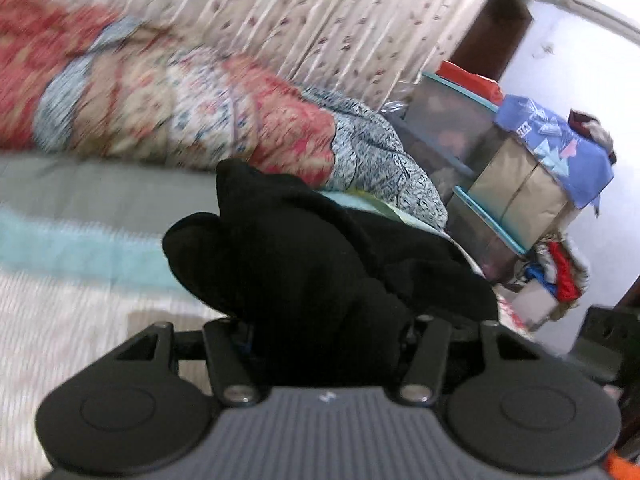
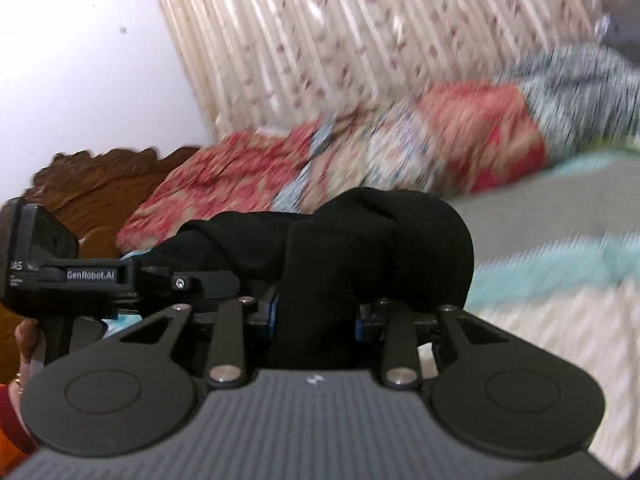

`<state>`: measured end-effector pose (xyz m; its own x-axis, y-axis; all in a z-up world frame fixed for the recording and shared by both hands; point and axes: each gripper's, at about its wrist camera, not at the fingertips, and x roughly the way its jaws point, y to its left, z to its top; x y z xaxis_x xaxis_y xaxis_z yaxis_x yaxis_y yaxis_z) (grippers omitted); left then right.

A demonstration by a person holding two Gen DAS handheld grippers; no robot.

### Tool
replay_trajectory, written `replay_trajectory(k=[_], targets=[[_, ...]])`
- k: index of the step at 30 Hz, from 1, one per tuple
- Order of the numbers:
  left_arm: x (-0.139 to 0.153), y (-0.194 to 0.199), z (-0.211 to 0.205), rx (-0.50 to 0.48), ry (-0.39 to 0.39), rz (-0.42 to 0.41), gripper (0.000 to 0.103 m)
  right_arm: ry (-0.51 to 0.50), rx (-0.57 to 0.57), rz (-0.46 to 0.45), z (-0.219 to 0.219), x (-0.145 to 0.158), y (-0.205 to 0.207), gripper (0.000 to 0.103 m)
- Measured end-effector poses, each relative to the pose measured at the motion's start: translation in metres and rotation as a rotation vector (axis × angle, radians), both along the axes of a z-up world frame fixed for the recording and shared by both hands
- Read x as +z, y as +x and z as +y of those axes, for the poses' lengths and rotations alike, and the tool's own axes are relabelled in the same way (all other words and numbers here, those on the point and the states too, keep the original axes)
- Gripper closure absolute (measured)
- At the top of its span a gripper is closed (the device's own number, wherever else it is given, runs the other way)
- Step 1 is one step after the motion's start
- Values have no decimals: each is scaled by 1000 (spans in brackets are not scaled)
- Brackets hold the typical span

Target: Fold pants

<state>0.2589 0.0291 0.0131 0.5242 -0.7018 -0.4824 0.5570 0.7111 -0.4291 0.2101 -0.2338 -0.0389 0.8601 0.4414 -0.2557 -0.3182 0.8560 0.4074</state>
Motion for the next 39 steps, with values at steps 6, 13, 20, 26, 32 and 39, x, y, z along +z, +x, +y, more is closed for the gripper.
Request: replay_trajectory(k=[6, 13, 20, 26, 32, 39], targets=[[-70, 77, -54, 80, 79, 112, 49, -56, -106, 65, -34, -46, 86, 68], [-125, 88, -70, 210, 274, 225, 10, -10, -193, 341, -43, -120, 130, 41], [-84, 23, -46, 327, 337, 180, 4, -24, -376, 315, -42, -90, 57, 8], [-70, -67, -26, 373, 422, 176, 0, -65, -385, 371, -17, -83, -29, 0], [-63, -137, -17, 374, 481, 200, 0, -135, -276, 408, 21, -74, -96, 0], [-52, -189, -10, 379, 522, 202, 0, -148, -274, 406, 39, -65, -153, 0]])
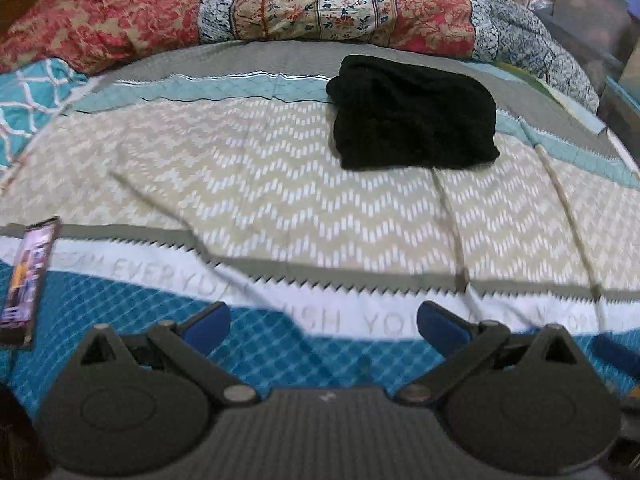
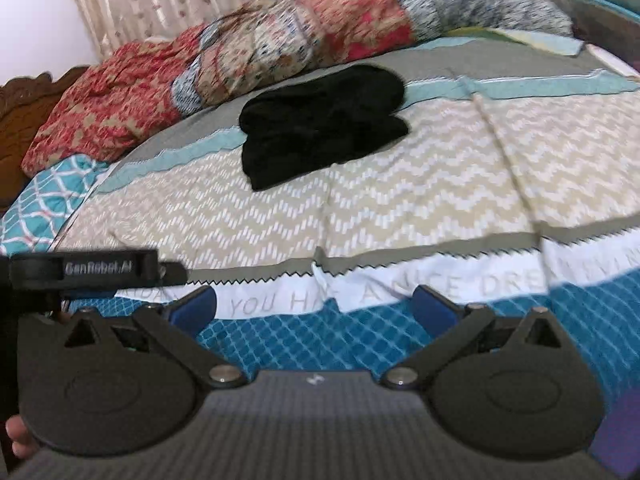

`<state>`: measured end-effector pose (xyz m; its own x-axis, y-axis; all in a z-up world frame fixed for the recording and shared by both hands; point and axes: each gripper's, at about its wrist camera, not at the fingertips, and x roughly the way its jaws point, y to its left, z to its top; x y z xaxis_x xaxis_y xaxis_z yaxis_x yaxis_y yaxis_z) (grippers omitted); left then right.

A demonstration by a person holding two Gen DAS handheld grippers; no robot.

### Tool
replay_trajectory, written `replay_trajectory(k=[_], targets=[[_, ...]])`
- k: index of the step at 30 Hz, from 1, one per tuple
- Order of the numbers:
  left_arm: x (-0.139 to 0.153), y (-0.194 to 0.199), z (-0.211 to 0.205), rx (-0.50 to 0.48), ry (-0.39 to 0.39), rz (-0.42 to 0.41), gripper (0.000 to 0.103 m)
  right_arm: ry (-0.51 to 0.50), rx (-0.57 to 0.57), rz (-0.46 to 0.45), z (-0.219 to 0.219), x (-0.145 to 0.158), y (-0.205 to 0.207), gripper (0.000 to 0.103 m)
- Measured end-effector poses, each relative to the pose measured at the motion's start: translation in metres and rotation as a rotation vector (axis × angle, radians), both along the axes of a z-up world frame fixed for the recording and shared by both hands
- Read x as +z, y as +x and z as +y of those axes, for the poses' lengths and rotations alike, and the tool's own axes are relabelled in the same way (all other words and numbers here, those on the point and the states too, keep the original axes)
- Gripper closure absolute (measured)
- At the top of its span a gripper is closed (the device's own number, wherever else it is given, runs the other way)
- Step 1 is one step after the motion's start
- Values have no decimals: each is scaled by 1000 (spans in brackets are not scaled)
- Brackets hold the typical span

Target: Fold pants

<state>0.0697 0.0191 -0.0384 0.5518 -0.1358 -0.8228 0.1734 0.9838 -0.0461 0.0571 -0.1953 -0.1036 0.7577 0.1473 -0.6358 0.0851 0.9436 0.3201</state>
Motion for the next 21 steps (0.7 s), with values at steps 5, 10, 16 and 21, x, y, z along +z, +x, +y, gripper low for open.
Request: replay_trajectory(k=[5, 10, 16, 21], targets=[[11, -23, -3, 5, 64, -55, 0, -13, -84, -72, 0, 13, -28, 0], [21, -38, -8, -2, 99, -108, 0, -27, -63, -90, 9, 17, -40, 0], [19, -44, -13, -7, 140, -117, 0, -6, -38, -94, 10, 18, -47, 0], [18, -43, -10, 17, 140, -117, 0, 25, -48, -84, 8, 17, -46, 0]])
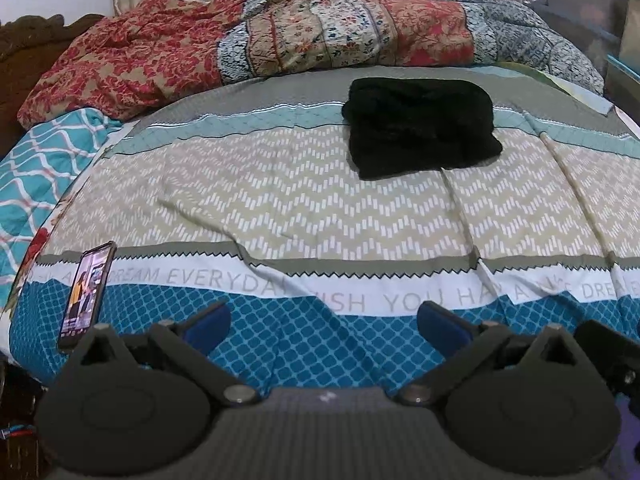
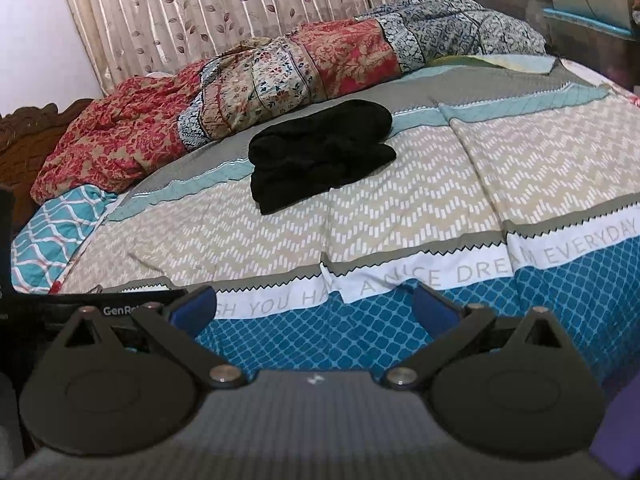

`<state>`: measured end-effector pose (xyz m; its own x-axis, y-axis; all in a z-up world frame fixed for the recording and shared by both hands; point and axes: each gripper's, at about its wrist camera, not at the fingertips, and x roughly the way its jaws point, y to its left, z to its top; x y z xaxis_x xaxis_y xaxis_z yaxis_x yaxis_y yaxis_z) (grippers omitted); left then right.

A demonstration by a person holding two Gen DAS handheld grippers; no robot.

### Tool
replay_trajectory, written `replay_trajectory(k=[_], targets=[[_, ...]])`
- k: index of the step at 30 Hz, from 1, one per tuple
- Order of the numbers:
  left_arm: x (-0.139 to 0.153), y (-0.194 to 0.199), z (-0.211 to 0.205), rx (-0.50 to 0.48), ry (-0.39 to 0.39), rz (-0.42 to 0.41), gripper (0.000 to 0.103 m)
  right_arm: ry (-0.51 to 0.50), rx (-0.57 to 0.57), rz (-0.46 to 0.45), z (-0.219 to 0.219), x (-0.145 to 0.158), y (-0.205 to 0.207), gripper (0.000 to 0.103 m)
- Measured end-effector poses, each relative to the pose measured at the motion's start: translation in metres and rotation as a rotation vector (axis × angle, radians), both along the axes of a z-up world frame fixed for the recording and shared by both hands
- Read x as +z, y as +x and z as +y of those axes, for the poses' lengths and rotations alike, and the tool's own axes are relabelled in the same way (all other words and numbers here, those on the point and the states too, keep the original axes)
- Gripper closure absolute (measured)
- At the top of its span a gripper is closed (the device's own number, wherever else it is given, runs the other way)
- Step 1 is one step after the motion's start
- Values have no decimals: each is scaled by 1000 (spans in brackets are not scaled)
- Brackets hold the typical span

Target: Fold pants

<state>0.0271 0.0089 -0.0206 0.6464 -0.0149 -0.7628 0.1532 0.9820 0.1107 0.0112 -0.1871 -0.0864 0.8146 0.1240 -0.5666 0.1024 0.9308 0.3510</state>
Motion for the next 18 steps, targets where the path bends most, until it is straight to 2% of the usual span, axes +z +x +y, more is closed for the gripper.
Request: replay_trajectory(k=[10, 18], targets=[[-2, -2, -7, 8, 67, -18, 0, 16, -4, 4, -2, -1, 0, 0], [-12, 4, -4, 20, 25, 71, 0, 33, -14, 22, -6, -7, 3, 0]])
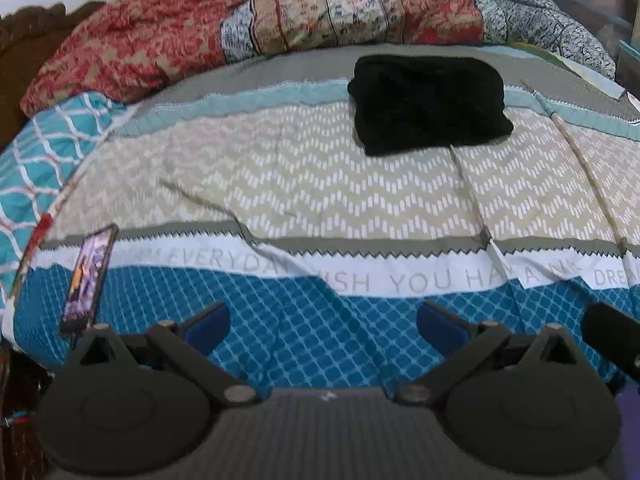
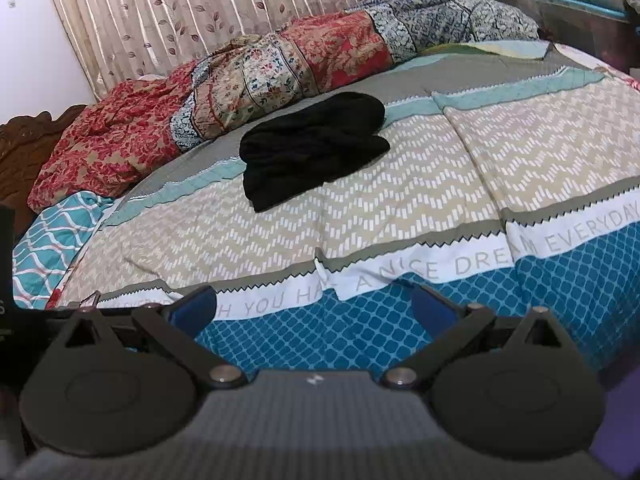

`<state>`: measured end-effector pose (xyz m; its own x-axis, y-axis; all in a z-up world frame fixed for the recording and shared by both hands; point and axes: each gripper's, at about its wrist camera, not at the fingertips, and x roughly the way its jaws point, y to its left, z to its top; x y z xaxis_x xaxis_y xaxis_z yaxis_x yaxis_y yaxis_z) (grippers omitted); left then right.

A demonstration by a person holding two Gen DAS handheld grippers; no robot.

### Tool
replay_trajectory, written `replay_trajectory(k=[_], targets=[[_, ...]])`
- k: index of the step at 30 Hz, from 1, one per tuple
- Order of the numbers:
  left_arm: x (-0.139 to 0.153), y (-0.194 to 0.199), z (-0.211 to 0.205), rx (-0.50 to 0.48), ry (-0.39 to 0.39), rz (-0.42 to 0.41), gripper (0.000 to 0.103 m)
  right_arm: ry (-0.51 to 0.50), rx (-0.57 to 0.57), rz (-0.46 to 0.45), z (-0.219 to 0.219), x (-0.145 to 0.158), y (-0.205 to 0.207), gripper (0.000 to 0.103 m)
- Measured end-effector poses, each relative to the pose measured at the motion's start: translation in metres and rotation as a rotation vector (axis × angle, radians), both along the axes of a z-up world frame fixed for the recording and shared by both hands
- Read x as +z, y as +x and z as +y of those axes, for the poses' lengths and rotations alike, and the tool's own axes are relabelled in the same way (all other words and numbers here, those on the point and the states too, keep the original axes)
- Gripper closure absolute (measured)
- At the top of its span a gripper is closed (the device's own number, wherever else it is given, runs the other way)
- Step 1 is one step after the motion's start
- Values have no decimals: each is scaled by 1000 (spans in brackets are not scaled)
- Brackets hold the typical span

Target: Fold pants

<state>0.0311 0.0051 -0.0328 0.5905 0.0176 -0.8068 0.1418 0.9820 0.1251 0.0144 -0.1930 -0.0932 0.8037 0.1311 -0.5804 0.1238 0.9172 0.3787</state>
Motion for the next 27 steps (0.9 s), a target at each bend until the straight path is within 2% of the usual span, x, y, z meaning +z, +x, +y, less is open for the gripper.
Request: replay_trajectory(k=[6, 21, 27], targets=[[-10, 0, 0, -3, -13, 62, 0, 24, 6, 39, 0, -10, 3, 0], [-24, 0, -5, -1, 39, 107, 0, 67, -5, 85, -4, -22, 4, 0], [-28, -1, -7, -6, 53, 117, 0, 64, -12, 77, -5, -21, 3, 0]])
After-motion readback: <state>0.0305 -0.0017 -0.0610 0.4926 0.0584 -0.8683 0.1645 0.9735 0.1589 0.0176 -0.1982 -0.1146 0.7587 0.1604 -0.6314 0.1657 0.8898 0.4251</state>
